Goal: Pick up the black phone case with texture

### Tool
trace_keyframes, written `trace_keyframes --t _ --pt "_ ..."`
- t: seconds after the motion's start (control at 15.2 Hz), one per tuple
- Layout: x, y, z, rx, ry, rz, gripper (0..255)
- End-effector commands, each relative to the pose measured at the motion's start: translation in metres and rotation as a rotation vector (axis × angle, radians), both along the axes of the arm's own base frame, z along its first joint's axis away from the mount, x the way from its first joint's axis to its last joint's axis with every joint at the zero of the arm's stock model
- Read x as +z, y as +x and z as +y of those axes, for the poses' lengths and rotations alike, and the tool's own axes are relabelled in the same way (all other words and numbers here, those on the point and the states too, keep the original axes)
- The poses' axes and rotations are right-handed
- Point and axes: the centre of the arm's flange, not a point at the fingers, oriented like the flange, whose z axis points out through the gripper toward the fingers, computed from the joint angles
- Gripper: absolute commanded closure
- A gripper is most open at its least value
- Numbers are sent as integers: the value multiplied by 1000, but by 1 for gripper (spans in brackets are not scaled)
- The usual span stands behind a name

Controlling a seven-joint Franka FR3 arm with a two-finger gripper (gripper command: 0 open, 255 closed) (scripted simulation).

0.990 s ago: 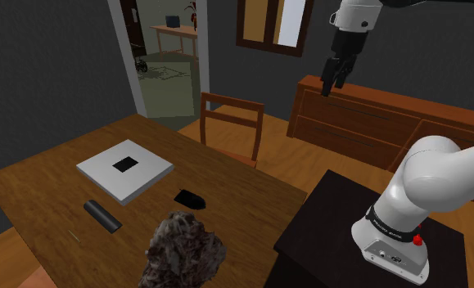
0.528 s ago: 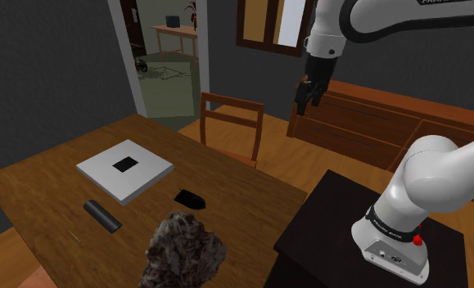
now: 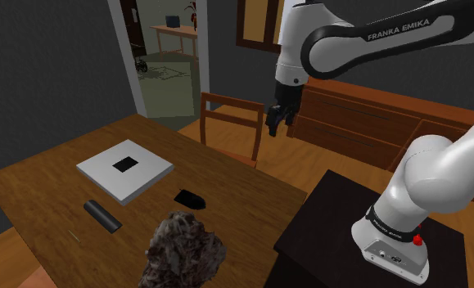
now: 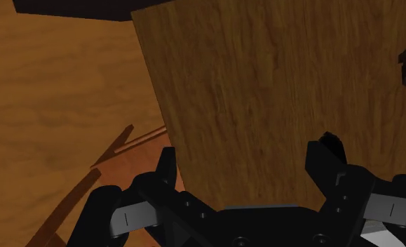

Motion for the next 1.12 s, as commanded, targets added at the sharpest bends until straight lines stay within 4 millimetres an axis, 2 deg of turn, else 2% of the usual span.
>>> trace_keyframes --t 0.0,1.06 --pt "-21 13 13 3 2 -2 0" --pt "-169 110 127 28 10 -4 0"
